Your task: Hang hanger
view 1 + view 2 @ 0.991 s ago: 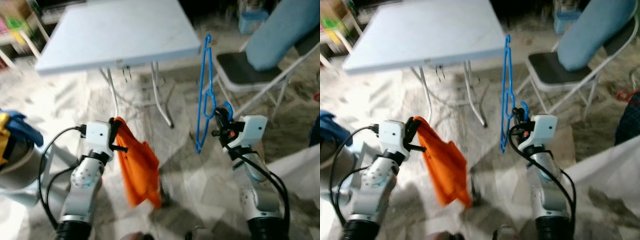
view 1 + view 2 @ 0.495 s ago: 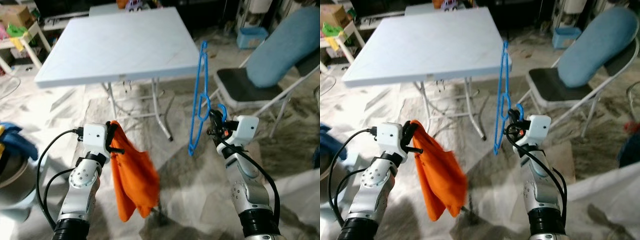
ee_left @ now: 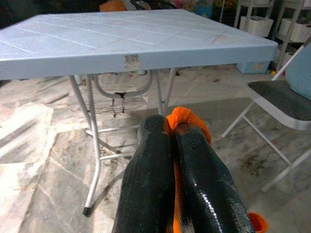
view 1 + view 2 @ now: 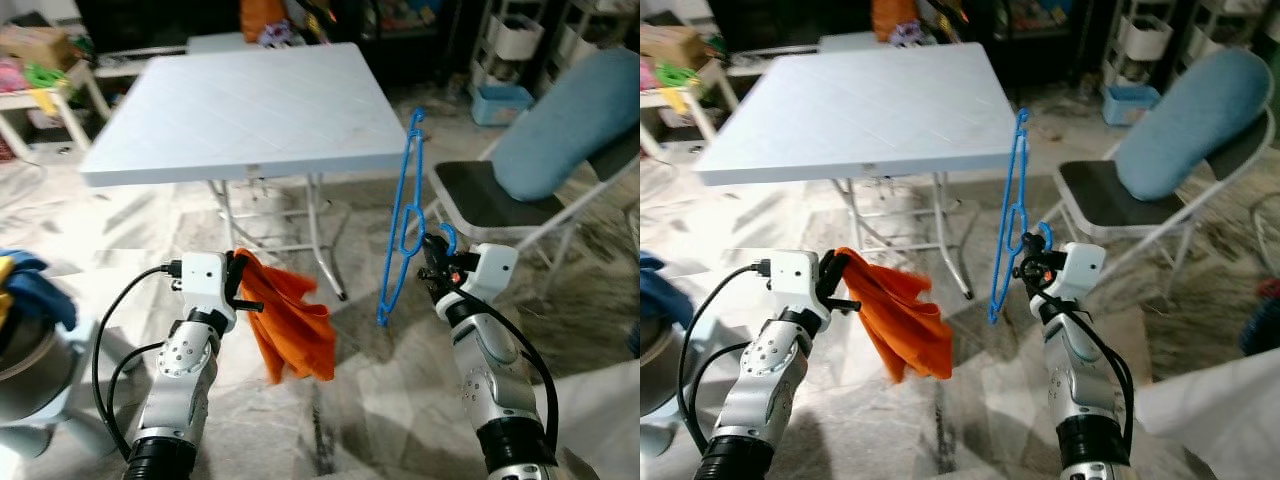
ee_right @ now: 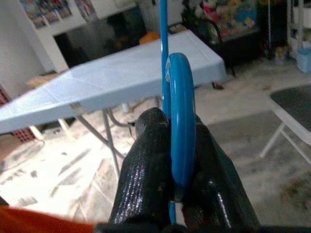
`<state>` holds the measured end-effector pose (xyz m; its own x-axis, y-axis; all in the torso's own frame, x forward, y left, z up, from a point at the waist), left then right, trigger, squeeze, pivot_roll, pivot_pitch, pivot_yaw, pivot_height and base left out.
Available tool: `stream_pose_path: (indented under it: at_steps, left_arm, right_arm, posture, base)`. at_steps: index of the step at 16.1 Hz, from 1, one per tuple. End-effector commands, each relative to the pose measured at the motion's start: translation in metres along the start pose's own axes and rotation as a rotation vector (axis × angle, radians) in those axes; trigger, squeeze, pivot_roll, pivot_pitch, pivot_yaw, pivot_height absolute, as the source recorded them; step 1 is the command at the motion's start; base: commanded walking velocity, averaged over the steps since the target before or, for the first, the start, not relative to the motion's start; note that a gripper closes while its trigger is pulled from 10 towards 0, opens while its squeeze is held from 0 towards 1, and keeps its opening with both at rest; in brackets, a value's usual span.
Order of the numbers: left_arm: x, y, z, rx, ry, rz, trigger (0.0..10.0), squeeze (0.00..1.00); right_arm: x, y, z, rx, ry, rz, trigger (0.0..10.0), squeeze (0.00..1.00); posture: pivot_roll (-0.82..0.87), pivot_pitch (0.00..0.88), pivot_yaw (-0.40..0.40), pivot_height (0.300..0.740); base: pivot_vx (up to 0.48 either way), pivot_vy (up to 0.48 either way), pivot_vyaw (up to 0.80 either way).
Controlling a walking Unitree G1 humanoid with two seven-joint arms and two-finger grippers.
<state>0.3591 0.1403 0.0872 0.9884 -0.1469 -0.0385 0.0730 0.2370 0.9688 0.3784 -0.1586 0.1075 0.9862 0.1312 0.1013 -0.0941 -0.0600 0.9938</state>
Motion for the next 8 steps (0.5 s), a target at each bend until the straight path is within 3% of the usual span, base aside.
stream_pose_path:
  at_steps: [1,3,8]
  left_arm:
    - [0.004,0.0093,0.0019,0.005,-0.003,0.022,10.0,0.0]
    - [0.0085,0.018,-0.0021,-0.005,0.028,0.05,10.0,0.0]
    - [0.0085,0.0148,0.001,-0.007,0.015,0.038,10.0,0.0]
  right_arm:
    - [0.0059,0.0135,0.0032,-0.008,-0.011,0.049,10.0,0.0]
    - [0.0044,0.0124,0.0017,-0.014,-0.012,0.05,10.0,0.0]
    - [0.0054,0.0148,-0.0059,-0.051,0.03,0.058,10.0,0.0]
  posture:
    - [0.02,0.0,0.069,0.74]
    - [0.01,0.008,0.076,0.74]
    - [-0.01,0.037,0.08,0.74]
  base:
    - [0.0,0.345,0.0]
    - [0.0,0.345,0.0]
    - [0.0,0.359,0.0]
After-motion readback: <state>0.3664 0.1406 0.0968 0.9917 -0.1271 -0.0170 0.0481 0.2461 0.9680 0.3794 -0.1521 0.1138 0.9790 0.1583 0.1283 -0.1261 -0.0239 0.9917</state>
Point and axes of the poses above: a point about 5 cm out from each wrist's last joint towards the gripper, its own x axis pointing out of the wrist towards the gripper, its own y axis along the axis of the wrist's last joint, z = x × y, the point moved 6 cm from there along x, pointing out of the wrist towards the gripper, and after that the axes turned 13 degrees about -x, right-handed, at the moved point
